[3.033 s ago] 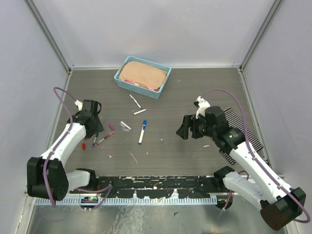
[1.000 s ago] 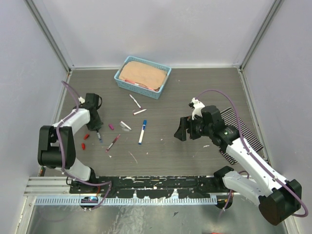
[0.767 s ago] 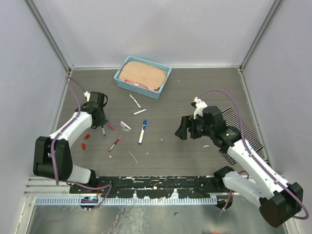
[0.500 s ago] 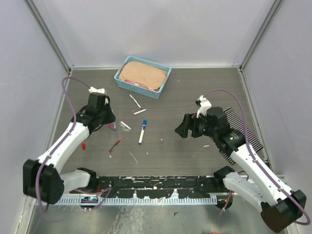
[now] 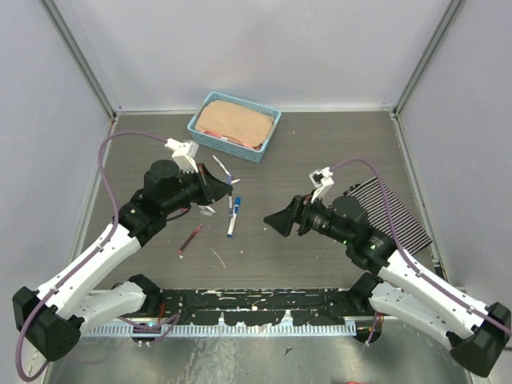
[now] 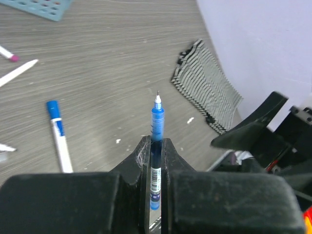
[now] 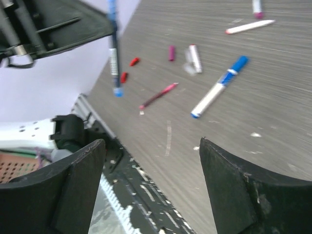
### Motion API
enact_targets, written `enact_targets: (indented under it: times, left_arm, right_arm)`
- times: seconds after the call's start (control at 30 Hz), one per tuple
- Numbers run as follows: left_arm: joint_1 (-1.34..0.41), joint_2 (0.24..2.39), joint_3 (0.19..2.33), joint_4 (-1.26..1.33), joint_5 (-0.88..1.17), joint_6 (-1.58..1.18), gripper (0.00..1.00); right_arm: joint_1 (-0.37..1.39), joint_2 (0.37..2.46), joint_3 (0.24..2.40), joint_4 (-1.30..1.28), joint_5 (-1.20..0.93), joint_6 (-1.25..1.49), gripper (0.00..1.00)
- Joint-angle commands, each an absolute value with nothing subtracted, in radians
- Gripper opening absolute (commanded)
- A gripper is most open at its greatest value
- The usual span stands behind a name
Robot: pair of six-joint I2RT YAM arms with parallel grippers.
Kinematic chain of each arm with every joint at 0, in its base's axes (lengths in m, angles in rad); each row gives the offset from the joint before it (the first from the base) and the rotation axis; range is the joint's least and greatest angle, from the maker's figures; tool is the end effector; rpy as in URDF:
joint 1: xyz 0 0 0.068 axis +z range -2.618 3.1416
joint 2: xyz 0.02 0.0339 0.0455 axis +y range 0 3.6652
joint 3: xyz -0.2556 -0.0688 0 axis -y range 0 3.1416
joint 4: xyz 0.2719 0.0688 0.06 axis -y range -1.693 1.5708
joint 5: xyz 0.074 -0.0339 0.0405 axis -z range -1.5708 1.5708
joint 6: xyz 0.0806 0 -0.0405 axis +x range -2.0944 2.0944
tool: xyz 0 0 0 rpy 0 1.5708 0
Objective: Insert the pens into the pen caps
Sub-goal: Adjust the pen.
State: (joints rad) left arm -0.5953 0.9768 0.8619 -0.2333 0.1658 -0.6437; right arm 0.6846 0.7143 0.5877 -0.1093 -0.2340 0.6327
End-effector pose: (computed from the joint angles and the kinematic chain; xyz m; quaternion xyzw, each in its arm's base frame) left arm 0.2395 -0.1782 0.3014 0.0278 0.8170 -0.3873 0.4263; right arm 0.1837 0.1741 0.2705 -0.0925 0.7779 0.4488 0.4300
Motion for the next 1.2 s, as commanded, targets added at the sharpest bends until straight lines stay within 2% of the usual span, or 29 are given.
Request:
enact_targets:
  times: [0.0,0.17,0.3,0.6,0.77,0.93,0.97,1.1,1.17]
  left_arm:
    - [-0.653,0.984,0.879,-0.096,0.199,-0.719,0.00]
    - [-0.696,0.998,0.873,-0.038,0.198,-0.741,0.00]
    - [-0.723,1.010,0.872,-0.019,0.201,-0.757,0.00]
    - [-0.752,1.011,0.875,-0.009,0.188,-0.771,0.00]
    - [-0.756,1.002,0.866,-0.017,0.169,-0.772,0.00]
    - [-0.757,1.001,0.857,-0.017,0.158,-0.773,0.00]
    - [-0.756,1.002,0.854,-0.015,0.155,-0.772,0.02]
    - [-0.759,1.004,0.841,-0.001,0.161,-0.769,0.29]
    - [-0.763,1.006,0.839,-0.002,0.161,-0.759,0.39]
  right_arm:
    - [0.871,0.743,0.584,0.168,-0.052,0.701,0.81]
    - [0.935,0.814,0.555,0.324,-0.034,0.727,0.70]
    - [0.937,0.875,0.563,0.367,-0.040,0.723,0.66]
    - [0.937,0.973,0.605,0.384,-0.065,0.724,0.48]
    - [0.939,0.984,0.614,0.388,-0.072,0.724,0.30]
    - [0.939,0.982,0.628,0.382,-0.076,0.723,0.02]
    - [0.939,0.982,0.631,0.381,-0.078,0.723,0.00]
    - [0.939,0.975,0.642,0.370,-0.077,0.725,0.00]
    - [0.939,0.973,0.650,0.363,-0.075,0.724,0.00]
